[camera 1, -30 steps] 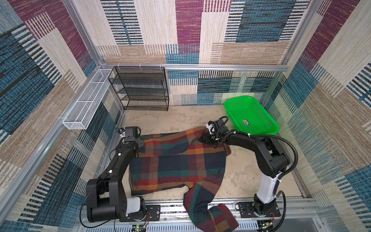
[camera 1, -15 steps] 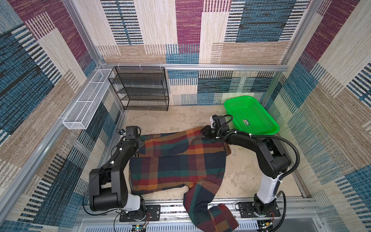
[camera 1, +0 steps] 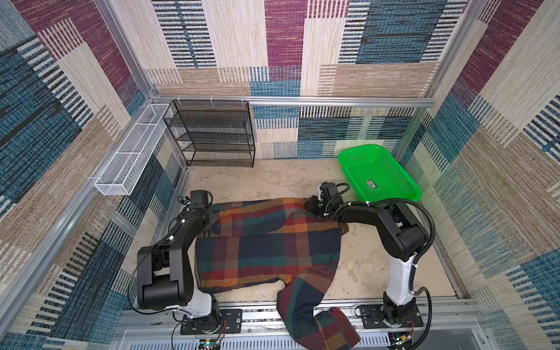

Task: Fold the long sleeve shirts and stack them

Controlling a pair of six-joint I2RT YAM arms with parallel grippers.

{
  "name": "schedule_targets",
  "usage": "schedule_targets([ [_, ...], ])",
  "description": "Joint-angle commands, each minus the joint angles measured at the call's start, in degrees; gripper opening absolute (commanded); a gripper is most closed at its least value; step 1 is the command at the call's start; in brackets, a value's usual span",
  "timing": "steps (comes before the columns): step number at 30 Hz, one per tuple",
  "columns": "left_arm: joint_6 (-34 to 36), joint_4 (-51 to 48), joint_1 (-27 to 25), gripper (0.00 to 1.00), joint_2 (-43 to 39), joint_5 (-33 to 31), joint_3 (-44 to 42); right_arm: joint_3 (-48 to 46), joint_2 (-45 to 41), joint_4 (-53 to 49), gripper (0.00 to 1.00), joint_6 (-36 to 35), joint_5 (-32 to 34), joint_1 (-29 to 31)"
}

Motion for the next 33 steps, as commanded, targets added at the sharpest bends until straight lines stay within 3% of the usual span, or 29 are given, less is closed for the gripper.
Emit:
schedule_targets([
  [1, -0.4, -0.3, 0.4, 0.00, 0.7, 1.5, 0.7, -4.6, -2.0, 6.9, 0.25, 1.6, 2.8, 0.1],
  [5, -0.6, -1.3, 1.1, 0.00, 1.5, 1.9, 1.5, -5.0, 0.5, 6.1, 0.28, 0.4, 3.1, 0.0],
  [9, -0.3, -2.2, 2.4, 0.29, 0.3, 2.4, 2.4, -4.2, 0.3, 6.3, 0.34, -1.8, 2.3, -0.1],
  [12, 0.0, -4.3, 3.3, 0.48, -0.9, 3.2, 4.6, -0.1, -1.8, 0.4, 0.40, -6.5, 3.8, -0.1],
  [15, 0.1, -7.9, 3.5, 0.57, -2.1, 4.8, 7.9, 2.7, -5.5, -3.2, 0.48, -10.6, 3.5, 0.1],
  [21, -1.9, -7.2, 2.6, 0.58, -3.6, 10.6, 10.5, 8.1, -6.6, -4.9, 0.59, -14.5, -3.2, 4.5],
  [27, -2.1, -6.0, -0.9, 0.58, 3.8, 10.7, 13.1, 11.1, 0.8, 0.2, 0.60, -9.3, -11.8, 8.0],
  [33, -1.4, -6.0, -1.9, 0.57, 11.6, 9.4, 15.6, 6.7, 6.8, 4.4, 0.61, -4.4, -12.2, 6.0],
])
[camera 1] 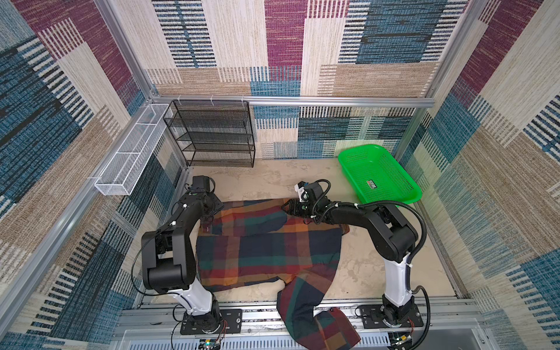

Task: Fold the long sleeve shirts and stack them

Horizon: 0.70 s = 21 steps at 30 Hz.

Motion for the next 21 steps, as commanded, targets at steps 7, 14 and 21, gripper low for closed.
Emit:
schedule_targets([
  [7, -0.1, -1.9, 0.6, 0.58, 7.4, -1.8, 2.3, -3.8, 3.0, 1.0, 0.65, 1.3, -2.0, -5.2],
  [14, -2.5, -3.7, 1.6, 0.57, 3.4, 1.2, 4.6, 0.5, -4.8, -5.0, 0.77, -7.4, -2.8, -7.1],
  [21, -5.2, -4.8, -3.0, 0.57, 5.3, 2.5, 11.5, 4.3, -3.3, -6.8, 0.77, -7.7, -4.4, -12.2],
])
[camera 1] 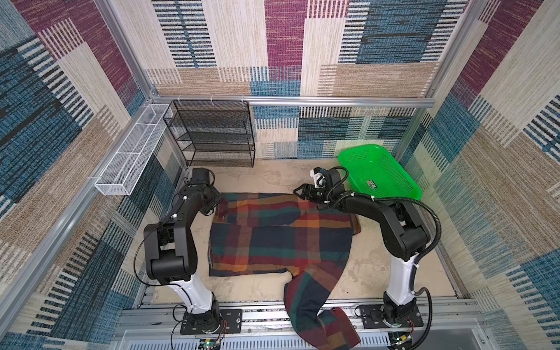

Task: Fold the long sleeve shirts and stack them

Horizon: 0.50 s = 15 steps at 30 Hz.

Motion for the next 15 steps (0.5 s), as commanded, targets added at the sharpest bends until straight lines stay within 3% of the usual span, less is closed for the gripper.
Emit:
schedule_targets([
  [1, -2.4, -1.6, -2.7, 0.57, 2.6, 1.0, 3.4, -1.0, 0.1, -2.1, 0.77, -0.6, -0.3, -2.3],
  [10, -2.9, -4.8, -8.3, 0.57, 15.3, -0.9, 14.9, -10.8, -3.1, -1.1, 0.76, 1.7, 11.0, -7.3],
  [15, -2.5, -6.0, -8.2, 0.57, 19.0, -2.6, 16.1, -17.4, -4.2, 3.4, 0.76, 5.0, 9.6, -9.8],
])
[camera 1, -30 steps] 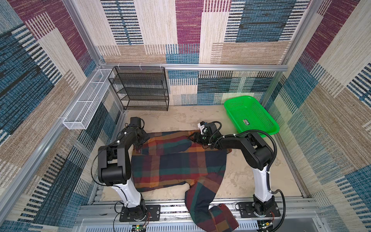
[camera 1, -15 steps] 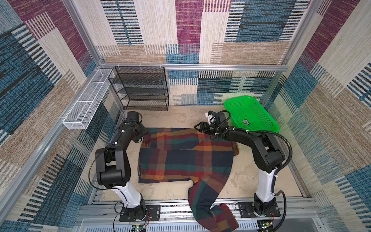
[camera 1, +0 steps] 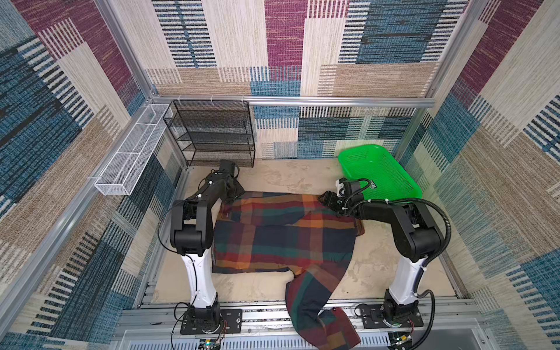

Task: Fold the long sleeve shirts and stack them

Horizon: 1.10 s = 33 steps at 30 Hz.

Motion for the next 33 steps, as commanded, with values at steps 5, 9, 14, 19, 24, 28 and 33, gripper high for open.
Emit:
schedule_targets([
  [5, -0.4, -2.8, 0.8, 0.57, 2.0, -1.9, 0.3, -2.4, 2.3, 0.6, 0.76, 1.6, -1.2, -0.4],
  [9, 0.8, -3.2, 2.1, 0.57, 0.2, -2.6, -0.8, 2.9, 5.6, -2.7, 0.76, -0.5, -2.8, 0.1],
  [14, 3.5, -2.7, 4.9, 0.59, -3.2, -2.0, -2.0, 12.9, 11.1, -8.1, 0.76, -1.7, 0.0, 0.3],
  [19, 4.4, -5.5, 6.5, 0.64, -8.6, 2.1, 0.5, 23.0, 12.1, -13.8, 0.76, -4.7, 3.2, 0.4],
  [24, 1.7, -8.1, 6.7, 0.64, -20.2, 5.7, -7.8, 19.6, -0.6, -17.6, 0.82, -6.4, 7.1, 2.4],
  [28, -2.3, -8.7, 6.7, 0.65, -31.1, 8.6, -21.0, 9.1, -14.6, -21.6, 0.87, -6.4, 10.6, 8.1],
  [33, -5.3, -9.0, 6.4, 0.64, -43.0, 12.0, -34.9, -6.2, -33.2, -30.0, 0.89, -4.3, 15.7, 18.6],
])
